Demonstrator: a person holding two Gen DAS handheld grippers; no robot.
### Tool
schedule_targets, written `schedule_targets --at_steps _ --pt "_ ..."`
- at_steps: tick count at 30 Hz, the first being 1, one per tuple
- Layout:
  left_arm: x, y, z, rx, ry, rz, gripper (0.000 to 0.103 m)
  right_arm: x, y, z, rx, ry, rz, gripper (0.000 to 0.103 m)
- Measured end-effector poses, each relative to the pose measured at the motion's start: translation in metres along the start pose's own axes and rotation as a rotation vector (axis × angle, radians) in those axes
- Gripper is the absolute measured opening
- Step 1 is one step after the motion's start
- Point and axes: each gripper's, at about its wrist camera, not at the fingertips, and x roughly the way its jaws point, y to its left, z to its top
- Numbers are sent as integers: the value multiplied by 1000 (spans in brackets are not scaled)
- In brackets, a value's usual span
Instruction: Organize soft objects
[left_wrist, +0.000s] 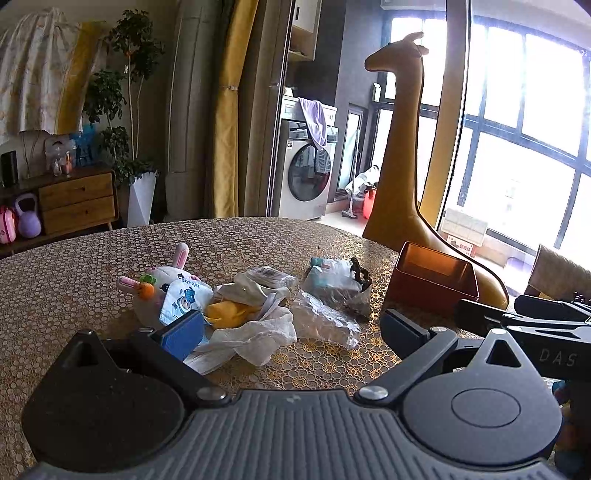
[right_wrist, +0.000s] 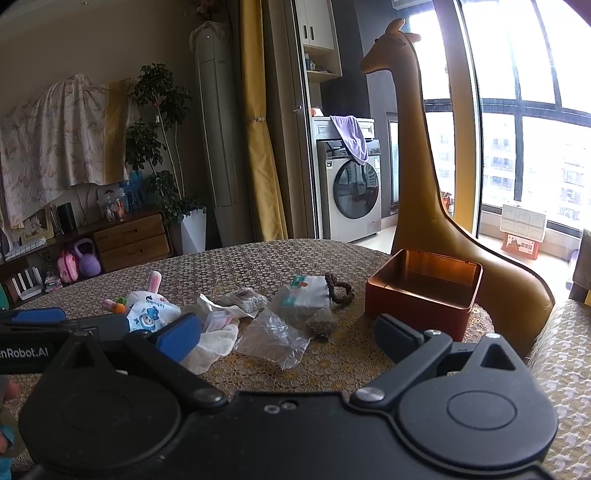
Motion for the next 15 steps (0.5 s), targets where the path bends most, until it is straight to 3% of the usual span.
schedule_targets --at_steps 15 --pt "6 5 -2 -14 19 -1 103 3 1 0 -2 11 0 100"
